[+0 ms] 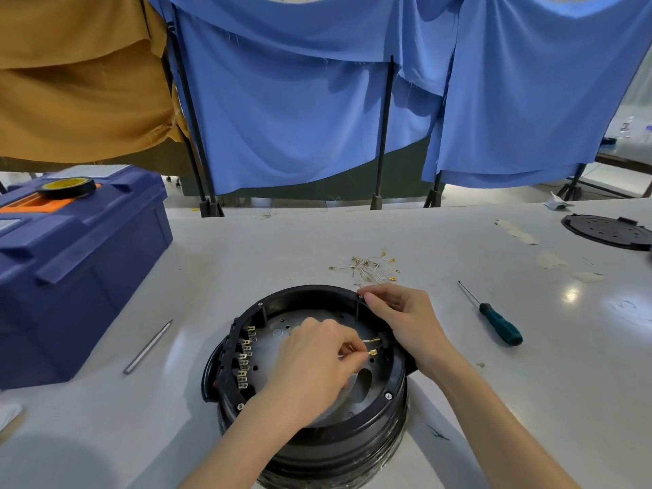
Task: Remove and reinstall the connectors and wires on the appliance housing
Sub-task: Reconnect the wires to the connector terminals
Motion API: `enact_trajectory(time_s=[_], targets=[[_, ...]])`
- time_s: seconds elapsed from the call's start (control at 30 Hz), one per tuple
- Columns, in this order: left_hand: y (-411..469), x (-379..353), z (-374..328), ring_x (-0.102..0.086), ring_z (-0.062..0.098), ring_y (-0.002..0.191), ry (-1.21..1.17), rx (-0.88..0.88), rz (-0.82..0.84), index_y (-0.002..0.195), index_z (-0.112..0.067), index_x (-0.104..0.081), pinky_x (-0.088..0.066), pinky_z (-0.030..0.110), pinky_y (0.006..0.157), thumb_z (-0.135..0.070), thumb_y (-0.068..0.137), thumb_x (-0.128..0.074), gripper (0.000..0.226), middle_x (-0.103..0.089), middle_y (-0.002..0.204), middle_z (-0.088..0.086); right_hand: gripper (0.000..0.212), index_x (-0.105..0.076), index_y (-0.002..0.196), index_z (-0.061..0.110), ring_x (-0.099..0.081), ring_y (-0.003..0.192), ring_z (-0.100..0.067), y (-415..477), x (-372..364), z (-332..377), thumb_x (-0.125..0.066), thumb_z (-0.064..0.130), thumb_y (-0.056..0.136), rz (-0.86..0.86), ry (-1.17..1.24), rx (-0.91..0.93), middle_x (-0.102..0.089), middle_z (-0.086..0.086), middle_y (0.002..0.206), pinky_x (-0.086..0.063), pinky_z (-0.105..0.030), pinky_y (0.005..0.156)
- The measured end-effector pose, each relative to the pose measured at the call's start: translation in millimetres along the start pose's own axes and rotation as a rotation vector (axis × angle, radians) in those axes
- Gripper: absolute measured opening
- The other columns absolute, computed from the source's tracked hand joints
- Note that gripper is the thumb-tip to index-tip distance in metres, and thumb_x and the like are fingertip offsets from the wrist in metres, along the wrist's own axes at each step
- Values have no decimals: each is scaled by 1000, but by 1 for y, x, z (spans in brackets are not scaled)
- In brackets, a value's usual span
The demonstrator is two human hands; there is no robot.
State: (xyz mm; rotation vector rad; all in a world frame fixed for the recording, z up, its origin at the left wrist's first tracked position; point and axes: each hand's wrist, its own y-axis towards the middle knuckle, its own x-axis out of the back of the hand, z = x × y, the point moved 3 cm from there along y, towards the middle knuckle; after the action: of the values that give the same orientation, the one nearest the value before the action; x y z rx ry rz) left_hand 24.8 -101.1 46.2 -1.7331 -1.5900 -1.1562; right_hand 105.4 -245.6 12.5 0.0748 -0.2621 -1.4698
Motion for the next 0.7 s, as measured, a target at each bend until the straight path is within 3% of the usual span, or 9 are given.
enact_trajectory(time_s=[0.4, 0.6, 0.7], targets=[[4, -4, 1, -66, 14, 85, 56, -9, -41, 100, -34, -73, -52, 36, 80, -37, 91, -58, 18, -74, 85, -6, 15, -77, 89, 21, -71, 91, -18, 0, 0, -2, -65, 11, 90, -7, 17, -21, -76, 3, 92, -56, -46, 90], [5, -6, 2, -63, 15, 93, 102, -25, -47, 104, -36, -71, -51, 37, 81, -38, 92, -55, 20, -74, 91, -7, 17, -77, 86, 23, -72, 87, -14, 0, 0, -2, -65, 11, 90, -6, 24, -20, -76, 4, 89, -58, -38, 84], [7, -10, -1, -61, 21, 96, 188, -49, -44, 110, -39, -68, -46, 31, 76, -41, 94, -52, 23, -72, 100, -4, 20, -77, 84, 24, -71, 86, -12, 1, -1, -3, -65, 10, 90, -7, 28, -8, -76, 5, 89, -57, -31, 80]])
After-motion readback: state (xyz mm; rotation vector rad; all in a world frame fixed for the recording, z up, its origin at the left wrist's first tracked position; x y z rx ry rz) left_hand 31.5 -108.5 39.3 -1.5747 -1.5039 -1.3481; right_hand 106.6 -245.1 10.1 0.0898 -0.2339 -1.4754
